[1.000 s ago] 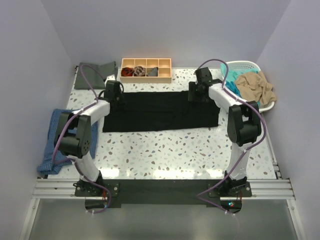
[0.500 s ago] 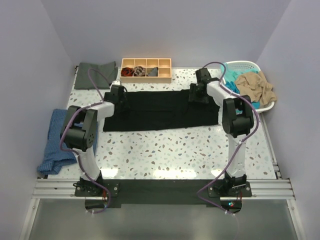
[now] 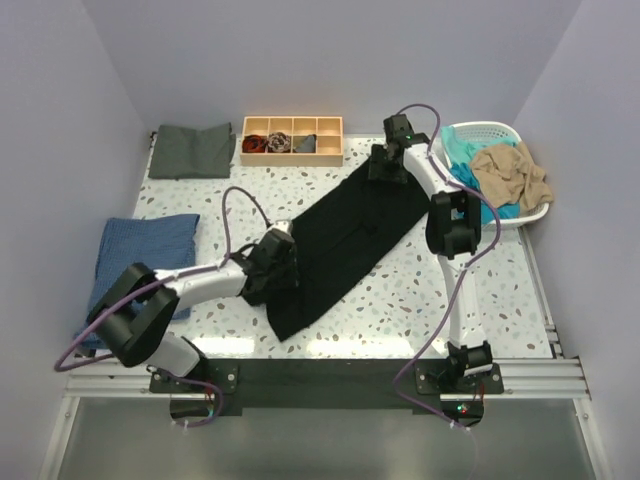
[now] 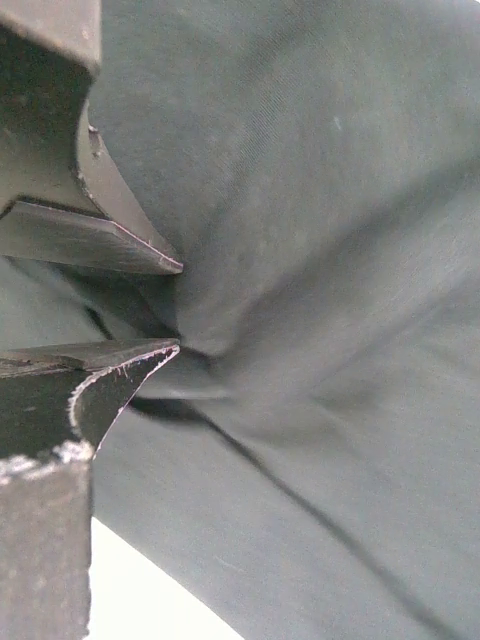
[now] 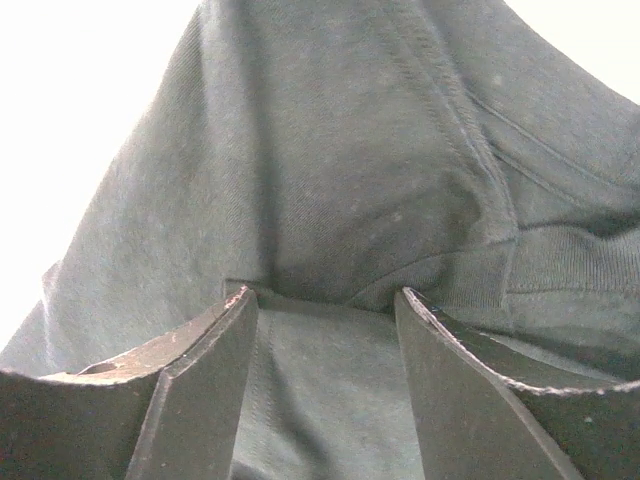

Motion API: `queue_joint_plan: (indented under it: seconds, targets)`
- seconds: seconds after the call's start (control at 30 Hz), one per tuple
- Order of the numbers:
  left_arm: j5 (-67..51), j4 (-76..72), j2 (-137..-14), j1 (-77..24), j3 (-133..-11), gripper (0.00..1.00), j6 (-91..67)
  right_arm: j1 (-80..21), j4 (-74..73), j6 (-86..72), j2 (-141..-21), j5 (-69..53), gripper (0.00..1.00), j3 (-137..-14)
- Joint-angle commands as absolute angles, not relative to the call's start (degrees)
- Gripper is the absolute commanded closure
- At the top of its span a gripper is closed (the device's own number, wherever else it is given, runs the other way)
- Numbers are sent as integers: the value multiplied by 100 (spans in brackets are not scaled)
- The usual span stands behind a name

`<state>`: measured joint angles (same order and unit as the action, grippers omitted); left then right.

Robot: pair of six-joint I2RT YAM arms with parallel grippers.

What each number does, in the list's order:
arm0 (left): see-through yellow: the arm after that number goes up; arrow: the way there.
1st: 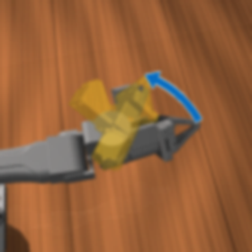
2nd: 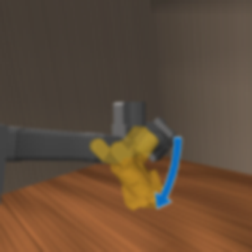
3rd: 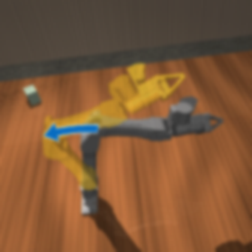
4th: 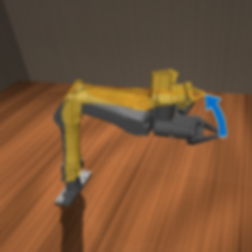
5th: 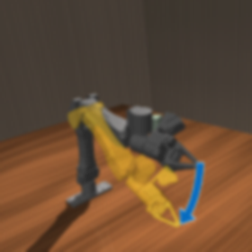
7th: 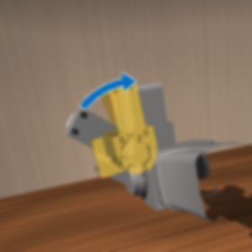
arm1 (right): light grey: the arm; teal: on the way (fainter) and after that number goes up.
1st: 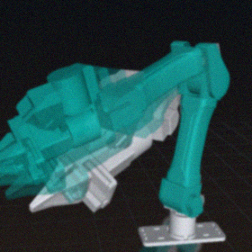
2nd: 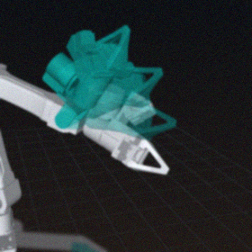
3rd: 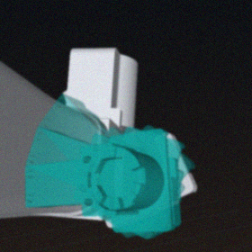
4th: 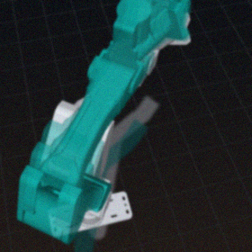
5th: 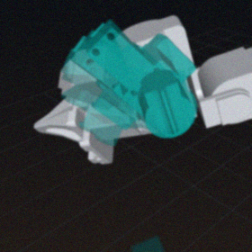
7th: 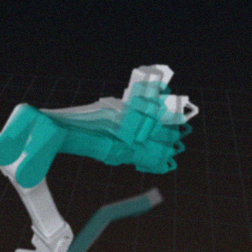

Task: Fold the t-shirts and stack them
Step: Fold the tshirt

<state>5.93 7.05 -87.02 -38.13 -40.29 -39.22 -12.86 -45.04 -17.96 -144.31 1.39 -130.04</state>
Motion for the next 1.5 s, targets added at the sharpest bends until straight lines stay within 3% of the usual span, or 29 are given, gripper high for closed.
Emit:
queue_joint_plan:
  seconds: [0.0, 0.3, 0.47, 0.63, 0.7, 0.8, 1.17, 1.47]
  targets:
    - [27, 2143, -7922, -4507, -3323, 62, -4779, -1301, -4861, -1618, -14739, -421, 37, -13078]
    - [-616, 2538, -6567, -6169, -2970, 62, -5238, -1581, -5449, -1029, -15259, -2047, 36, -14239]
    - [952, 2900, -5881, -6188, -3681, 60, -5081, -1530, -3651, -1292, -13521, -1846, 34, -11986]
    - [3010, 3076, -6309, -6065, -5000, 54, -4141, -1459, -3426, -1143, -12289, -1127, 32, -11382]
    - [3181, 2875, -6836, -5733, -5350, 51, -3544, -1459, -3586, -1081, -12121, -669, 32, -11295]
    - [2954, 2620, -7592, -5197, -5510, 51, -3200, -1450, -3569, -1072, -11796, -45, 32, -10803]
    - [1925, 1196, -9218, -5089, -5168, 54, -2857, -1406, -3419, -1204, -11522, 141, 32, -9361]
    - [890, 1318, -9430, -5089, -4887, 55, -3198, -1415, -3708, -1301, -12391, 280, 32, -9798]
